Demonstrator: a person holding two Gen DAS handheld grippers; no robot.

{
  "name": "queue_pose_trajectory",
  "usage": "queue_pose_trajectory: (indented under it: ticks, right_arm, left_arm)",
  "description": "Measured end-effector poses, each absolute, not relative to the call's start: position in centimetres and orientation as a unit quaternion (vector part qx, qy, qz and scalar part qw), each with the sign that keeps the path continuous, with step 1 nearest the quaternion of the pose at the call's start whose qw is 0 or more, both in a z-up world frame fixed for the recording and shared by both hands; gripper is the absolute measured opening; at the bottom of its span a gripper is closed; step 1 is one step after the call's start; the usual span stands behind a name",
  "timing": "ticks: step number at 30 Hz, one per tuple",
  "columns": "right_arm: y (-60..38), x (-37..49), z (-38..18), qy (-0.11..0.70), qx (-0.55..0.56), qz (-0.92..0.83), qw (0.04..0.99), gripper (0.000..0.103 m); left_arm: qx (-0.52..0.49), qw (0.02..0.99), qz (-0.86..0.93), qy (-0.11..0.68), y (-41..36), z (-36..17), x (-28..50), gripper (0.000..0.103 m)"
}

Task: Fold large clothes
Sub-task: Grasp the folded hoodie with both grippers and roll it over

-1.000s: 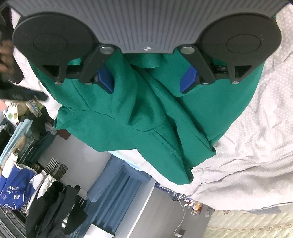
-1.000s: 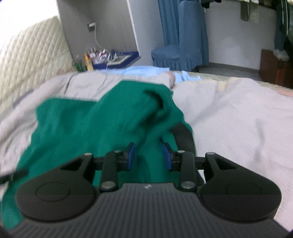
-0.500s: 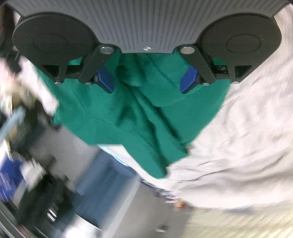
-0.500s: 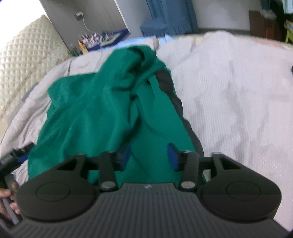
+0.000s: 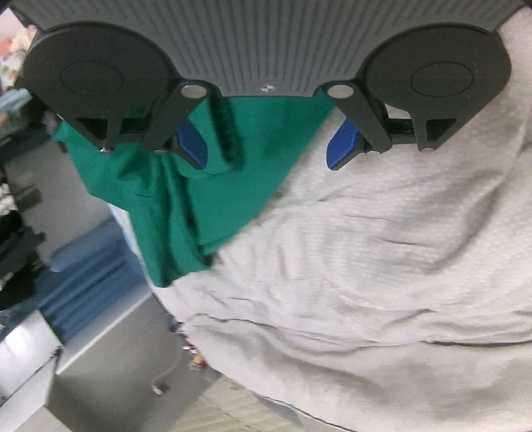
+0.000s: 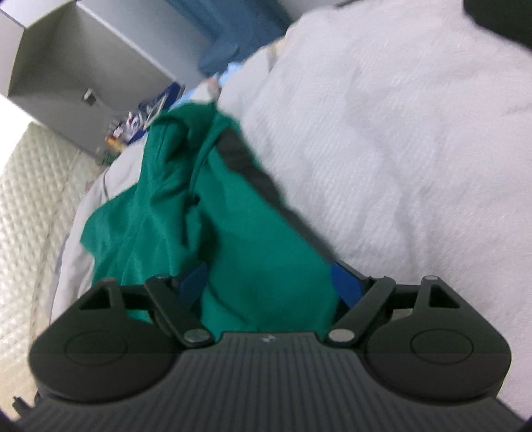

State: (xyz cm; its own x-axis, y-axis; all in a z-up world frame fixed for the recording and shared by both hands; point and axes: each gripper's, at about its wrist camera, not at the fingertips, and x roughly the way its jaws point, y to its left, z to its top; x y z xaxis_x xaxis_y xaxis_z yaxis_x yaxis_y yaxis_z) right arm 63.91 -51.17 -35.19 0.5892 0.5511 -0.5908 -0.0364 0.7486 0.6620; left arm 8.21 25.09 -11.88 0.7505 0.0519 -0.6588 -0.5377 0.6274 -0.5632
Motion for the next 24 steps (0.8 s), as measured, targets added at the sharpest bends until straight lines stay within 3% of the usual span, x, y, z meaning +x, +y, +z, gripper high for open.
queue_pose_trajectory:
  ticks: [4, 11, 18, 24]
  right_arm:
    - [-52.6, 63.6, -35.0, 0.396, 0.302, 0.13, 0.858, 0.083]
    - [-53.0, 66.2, -41.1, 0.507, 0.413, 0.169, 0.737, 0.083]
    - [-53.8, 65.3, -40.6, 0.487, 0.461, 0.223, 0.708, 0.086]
    - [-52.6, 63.9, -37.8, 0.439, 0.451, 0.338, 0.7, 0.086]
  left_arm:
    - [-0.402, 0.829, 0.183, 0.343, 25.0, -13.2, 9.1, 0.082]
    - [-0.452, 0.794, 0.123, 0.388, 24.5, -15.3, 9.8, 0.09]
    - [-0.521, 0.787, 0.028, 0.329, 24.2, -14.2, 7.8, 0.09]
    - [-0.506, 0.796, -0.018, 0.331, 22.6, -13.0, 7.4, 0.09]
